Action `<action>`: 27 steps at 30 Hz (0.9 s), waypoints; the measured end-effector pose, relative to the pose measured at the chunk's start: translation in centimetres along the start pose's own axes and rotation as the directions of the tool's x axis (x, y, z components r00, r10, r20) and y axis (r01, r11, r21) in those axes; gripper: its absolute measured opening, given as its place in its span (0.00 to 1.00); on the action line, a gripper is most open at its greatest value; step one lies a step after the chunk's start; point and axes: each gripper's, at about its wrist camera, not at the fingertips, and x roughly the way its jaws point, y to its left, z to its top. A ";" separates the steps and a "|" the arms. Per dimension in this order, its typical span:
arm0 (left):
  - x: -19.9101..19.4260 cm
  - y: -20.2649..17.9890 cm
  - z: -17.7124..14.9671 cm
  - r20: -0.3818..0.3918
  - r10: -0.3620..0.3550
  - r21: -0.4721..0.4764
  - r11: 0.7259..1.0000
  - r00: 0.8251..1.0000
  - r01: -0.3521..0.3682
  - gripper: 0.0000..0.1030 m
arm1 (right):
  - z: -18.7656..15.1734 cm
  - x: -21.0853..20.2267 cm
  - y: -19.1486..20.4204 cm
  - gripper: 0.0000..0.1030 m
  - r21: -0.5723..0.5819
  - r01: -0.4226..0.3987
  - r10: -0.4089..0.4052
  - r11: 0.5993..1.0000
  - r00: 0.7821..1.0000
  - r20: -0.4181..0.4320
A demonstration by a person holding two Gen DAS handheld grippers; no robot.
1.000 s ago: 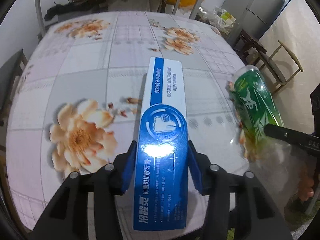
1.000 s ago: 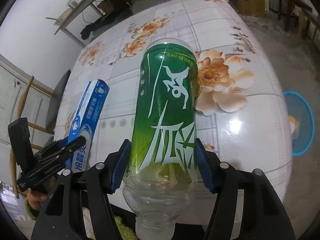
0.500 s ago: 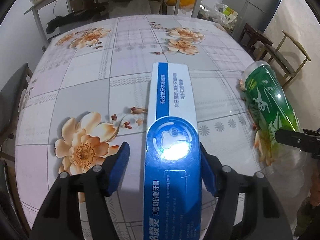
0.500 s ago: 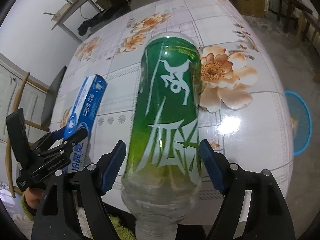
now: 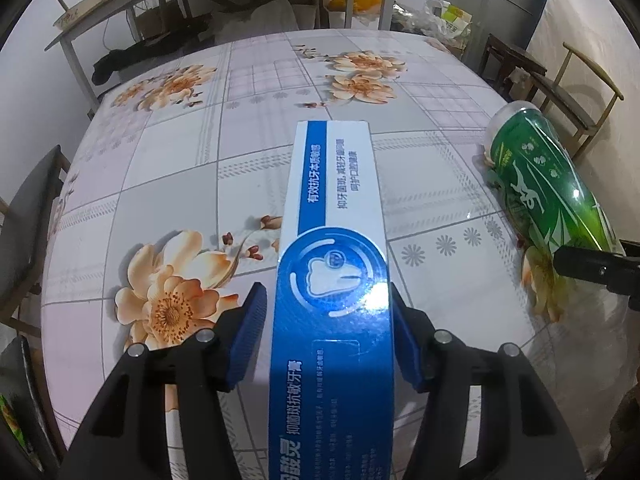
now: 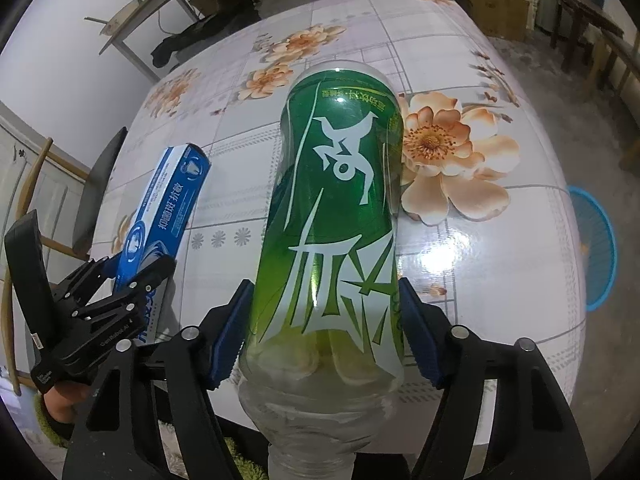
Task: Collect trash
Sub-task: 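Carry the bottle and toothpaste box in both grippers over the wastebasket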
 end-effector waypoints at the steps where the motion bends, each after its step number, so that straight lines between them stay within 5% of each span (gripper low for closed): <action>1: 0.0 0.0 0.0 0.001 0.001 0.001 1.000 1.000 -0.001 0.52 | 0.0 0.0 0.0 0.63 0.001 0.000 0.000 1.000 1.000 0.000; 27: -0.8 -0.4 -0.2 0.023 -0.017 0.004 1.000 1.000 0.017 0.44 | -0.1 -0.2 -0.1 0.60 0.039 0.009 -0.010 0.999 1.000 0.024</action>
